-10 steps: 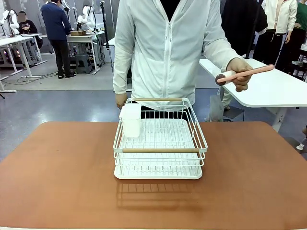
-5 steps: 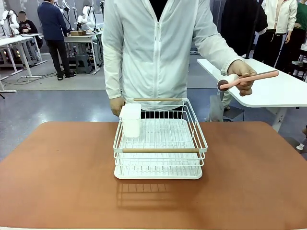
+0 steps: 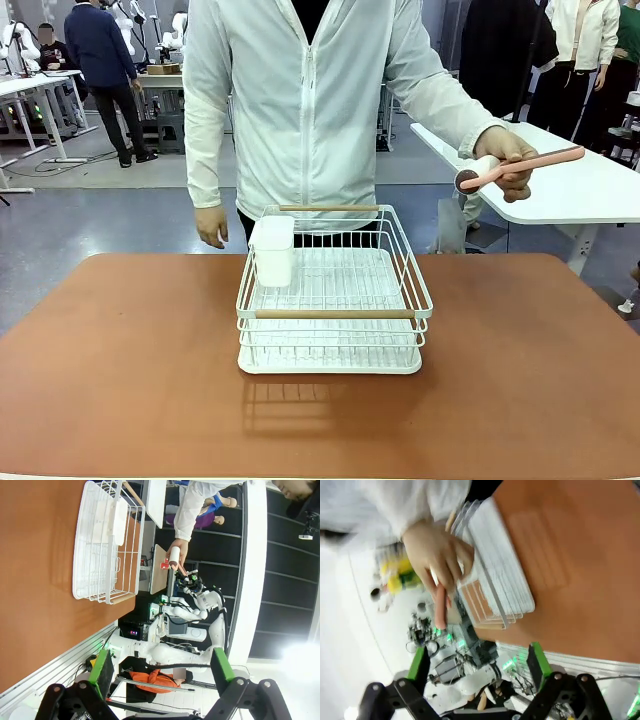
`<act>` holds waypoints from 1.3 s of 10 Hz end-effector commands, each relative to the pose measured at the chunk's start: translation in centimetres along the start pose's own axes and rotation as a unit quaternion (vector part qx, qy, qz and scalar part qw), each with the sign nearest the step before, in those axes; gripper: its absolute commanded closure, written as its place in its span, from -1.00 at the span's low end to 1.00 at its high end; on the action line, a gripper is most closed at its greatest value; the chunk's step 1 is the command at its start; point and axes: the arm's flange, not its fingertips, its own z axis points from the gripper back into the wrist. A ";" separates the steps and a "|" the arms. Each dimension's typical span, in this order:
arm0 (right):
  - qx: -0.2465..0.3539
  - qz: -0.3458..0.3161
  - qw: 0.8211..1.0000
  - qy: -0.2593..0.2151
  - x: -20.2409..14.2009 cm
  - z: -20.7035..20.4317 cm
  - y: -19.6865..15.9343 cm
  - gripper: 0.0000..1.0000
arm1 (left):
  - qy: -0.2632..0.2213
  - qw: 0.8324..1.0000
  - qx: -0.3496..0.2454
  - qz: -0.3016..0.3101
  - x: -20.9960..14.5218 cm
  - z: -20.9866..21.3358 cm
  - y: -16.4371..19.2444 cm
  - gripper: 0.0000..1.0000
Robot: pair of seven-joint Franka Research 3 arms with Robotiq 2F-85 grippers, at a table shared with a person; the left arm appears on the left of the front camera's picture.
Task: Clean the table.
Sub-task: Pick up the Lint Roller when the human hands it over.
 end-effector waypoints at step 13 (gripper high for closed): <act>0.019 -0.076 0.990 -0.114 -8.3 -14.6 4.0 -1.00 | -0.002 1.000 -0.002 -0.001 -0.2 0.1 -0.1 -1.00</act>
